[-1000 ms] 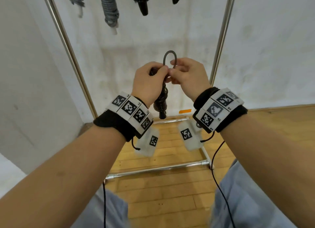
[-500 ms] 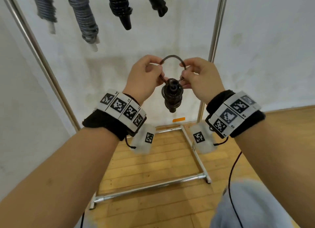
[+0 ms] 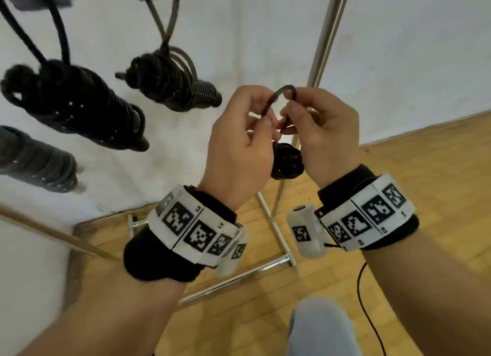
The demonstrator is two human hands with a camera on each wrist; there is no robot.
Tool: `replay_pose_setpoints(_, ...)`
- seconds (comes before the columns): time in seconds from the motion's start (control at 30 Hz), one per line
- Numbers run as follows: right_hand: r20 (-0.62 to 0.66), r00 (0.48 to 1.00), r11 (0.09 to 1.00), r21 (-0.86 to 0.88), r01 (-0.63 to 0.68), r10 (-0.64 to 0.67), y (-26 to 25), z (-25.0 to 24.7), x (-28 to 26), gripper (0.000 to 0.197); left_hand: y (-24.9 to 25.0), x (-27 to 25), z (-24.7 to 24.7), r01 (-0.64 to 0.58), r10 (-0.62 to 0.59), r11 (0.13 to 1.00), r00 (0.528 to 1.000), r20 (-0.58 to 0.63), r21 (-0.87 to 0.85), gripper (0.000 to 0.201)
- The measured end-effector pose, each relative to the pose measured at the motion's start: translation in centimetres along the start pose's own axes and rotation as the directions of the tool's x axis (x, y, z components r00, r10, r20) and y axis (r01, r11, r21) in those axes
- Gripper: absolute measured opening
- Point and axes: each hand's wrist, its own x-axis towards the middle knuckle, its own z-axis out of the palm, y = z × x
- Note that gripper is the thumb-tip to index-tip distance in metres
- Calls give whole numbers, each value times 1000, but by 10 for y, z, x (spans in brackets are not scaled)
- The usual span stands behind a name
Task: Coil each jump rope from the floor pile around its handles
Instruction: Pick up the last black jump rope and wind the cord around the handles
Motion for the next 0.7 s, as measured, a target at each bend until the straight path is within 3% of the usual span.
replay_pose_setpoints(0.13, 5, 992, 991, -41, -128, 129, -50, -12, 20, 17, 51, 19, 0, 104, -104, 995, 993, -63, -4, 26)
replay_pose_setpoints(0.3, 37, 985, 983, -73, -168, 171, -96, -13, 42, 22, 93, 42, -7, 167, -151, 983, 971, -185, 76, 24)
replay_pose_setpoints(0.47, 85, 965, 965, -110, -238, 248, -113, -8, 63, 16, 114, 63, -15, 276, -233, 950, 938, -256, 145, 26)
replay_pose_setpoints(0.7, 150, 914, 921, -160, -354, 377, -116, 3, 84, 18, 115, 83, -19, 474, -401, 864, 851, -339, 169, 22)
